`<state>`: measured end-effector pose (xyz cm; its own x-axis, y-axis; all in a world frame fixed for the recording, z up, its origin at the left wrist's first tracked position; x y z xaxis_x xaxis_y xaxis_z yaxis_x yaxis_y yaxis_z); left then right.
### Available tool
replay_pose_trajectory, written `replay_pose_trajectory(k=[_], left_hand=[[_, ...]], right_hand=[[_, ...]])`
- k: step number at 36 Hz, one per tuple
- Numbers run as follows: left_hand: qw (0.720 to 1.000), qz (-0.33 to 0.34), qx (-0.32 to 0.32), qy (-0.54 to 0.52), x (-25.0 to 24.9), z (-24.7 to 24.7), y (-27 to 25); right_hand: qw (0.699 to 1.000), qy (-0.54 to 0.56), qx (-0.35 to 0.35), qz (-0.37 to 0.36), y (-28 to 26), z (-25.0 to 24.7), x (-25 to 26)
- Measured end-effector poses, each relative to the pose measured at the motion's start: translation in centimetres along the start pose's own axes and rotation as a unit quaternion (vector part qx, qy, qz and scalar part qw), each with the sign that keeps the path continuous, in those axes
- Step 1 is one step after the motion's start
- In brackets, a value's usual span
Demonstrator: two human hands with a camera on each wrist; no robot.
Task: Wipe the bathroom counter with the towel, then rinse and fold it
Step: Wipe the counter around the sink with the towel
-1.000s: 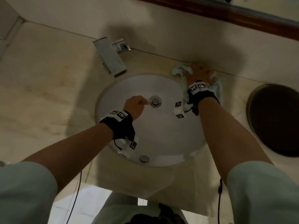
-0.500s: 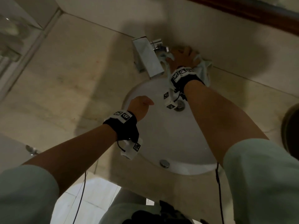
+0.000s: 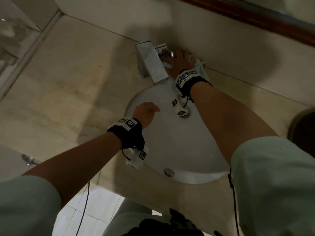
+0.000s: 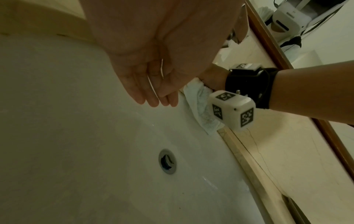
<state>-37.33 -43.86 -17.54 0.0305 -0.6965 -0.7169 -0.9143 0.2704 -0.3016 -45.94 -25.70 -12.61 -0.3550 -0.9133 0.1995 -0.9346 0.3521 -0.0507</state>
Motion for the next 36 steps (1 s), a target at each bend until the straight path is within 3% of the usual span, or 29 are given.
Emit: replay_pose_trajectory(k=[5, 11, 18, 29, 36], left_hand=[[1.000, 0.004, 0.002, 0.011, -1.0, 0.7, 0.5], [0.999, 0.025, 0.012, 0.024, -2.9, 2.3, 0.2], [0.997, 0.039, 0.048, 0.049, -5.6, 6.0, -0.9], [0.993, 0.063, 0.087, 0.042, -10.6, 12.5, -3.8], [0.991, 0.100, 0.077, 0.039, -13.4, 13.4, -5.6]], right_hand=[[0.999, -0.007, 0.031, -0.041, -0.7, 0.3, -1.5], [0.997, 0.030, 0.062, -0.016, -2.1, -0.2, -4.9], [0.996, -0.003, 0.085, 0.027, -5.1, -1.7, -13.6], [0.976, 0.016, 0.035, 0.212, -14.9, -4.6, -29.8], [0.971, 0.028, 0.023, 0.236, -15.8, -4.9, -30.3]])
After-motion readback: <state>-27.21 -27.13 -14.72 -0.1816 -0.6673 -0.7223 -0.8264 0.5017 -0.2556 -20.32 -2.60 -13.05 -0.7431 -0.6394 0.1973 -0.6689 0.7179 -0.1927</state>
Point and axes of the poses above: each hand's wrist, its own y-axis towards the middle knuckle, its own z-axis out of the palm, x = y × z, the point moved 10 cm from there along y, towards the middle knuckle, and after that the axes turned 15 degrees about -x, right-handed, at the moved point
